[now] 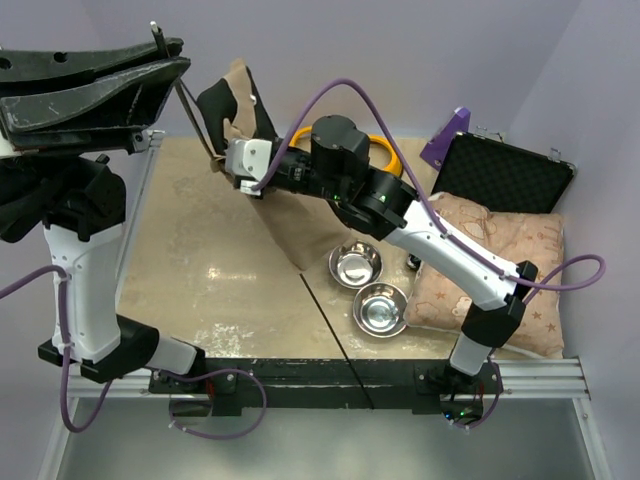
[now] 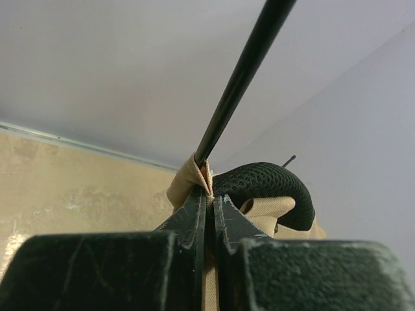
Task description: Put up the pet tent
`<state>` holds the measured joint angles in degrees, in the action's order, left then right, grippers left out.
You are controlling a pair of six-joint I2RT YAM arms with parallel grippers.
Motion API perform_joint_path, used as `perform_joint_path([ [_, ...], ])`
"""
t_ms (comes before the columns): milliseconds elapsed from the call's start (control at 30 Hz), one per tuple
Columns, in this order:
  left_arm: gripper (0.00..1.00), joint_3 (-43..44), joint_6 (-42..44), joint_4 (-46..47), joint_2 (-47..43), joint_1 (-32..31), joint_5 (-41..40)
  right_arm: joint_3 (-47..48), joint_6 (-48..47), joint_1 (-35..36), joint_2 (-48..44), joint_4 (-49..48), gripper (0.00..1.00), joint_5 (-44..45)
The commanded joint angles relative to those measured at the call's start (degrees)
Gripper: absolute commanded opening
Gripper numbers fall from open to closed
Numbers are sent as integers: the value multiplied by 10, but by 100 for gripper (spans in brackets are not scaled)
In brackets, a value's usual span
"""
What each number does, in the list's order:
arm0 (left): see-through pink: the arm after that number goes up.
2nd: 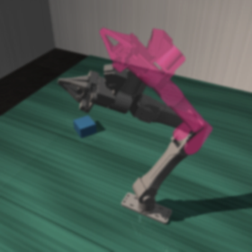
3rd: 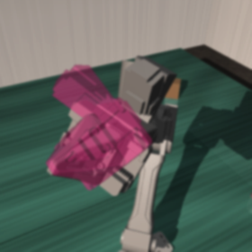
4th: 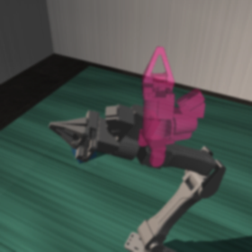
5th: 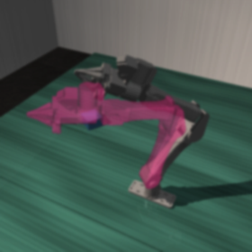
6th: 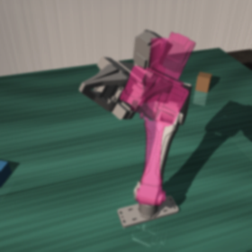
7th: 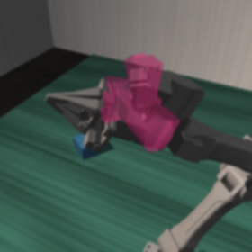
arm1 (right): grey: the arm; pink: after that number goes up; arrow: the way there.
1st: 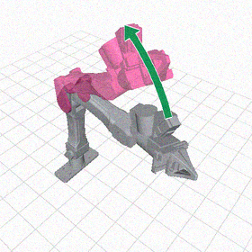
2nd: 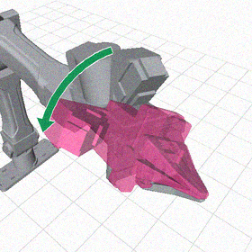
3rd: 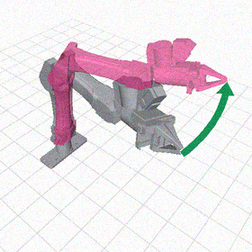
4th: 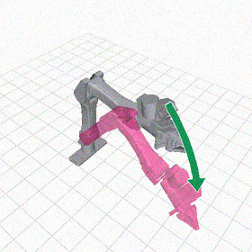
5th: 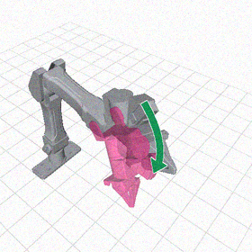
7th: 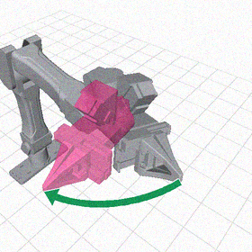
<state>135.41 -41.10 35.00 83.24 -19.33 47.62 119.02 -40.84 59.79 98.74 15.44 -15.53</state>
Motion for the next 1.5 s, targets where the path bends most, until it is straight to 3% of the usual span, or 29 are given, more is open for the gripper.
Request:
perform_joint_path([
  [0, 0, -23, 97, -38, -43, -4, -60, 25, 71, 9, -28, -62, 0, -33],
  [133, 0, -11, 181, -88, -54, -3, -153, 23, 134, 19, -47, -94, 0, -55],
  [367, 0, -11, 232, -139, -51, -3, -297, -20, 214, 30, -100, -136, 0, -32],
  [533, 0, -51, 264, -179, -41, -3, -336, -93, 271, 29, -147, -175, 0, -71],
  [733, 0, -112, 277, -239, -40, -3, -263, -164, 327, 29, -177, -209, 0, -107],
  [933, 0, -252, 258, -262, -116, -2, -135, -236, 352, 29, -195, -224, 0, -110],
  [1067, 0, -307, 263, -329, -155, -3, -50, -295, 369, 30, -215, -255, 0, -78],
  [1267, 0, -292, 316, -472, -142, -1, -3, -342, 404, 29, -224, -309, 0, -5],
  [1367, 0, -290, 344, -507, -142, 3, 13, -358, 404, 29, -227, -321, 0, -5],
  [1467, 0, -279, 398, -607, -150, 10, 13, -367, 399, 29, -229, -309, 0, -5],
])
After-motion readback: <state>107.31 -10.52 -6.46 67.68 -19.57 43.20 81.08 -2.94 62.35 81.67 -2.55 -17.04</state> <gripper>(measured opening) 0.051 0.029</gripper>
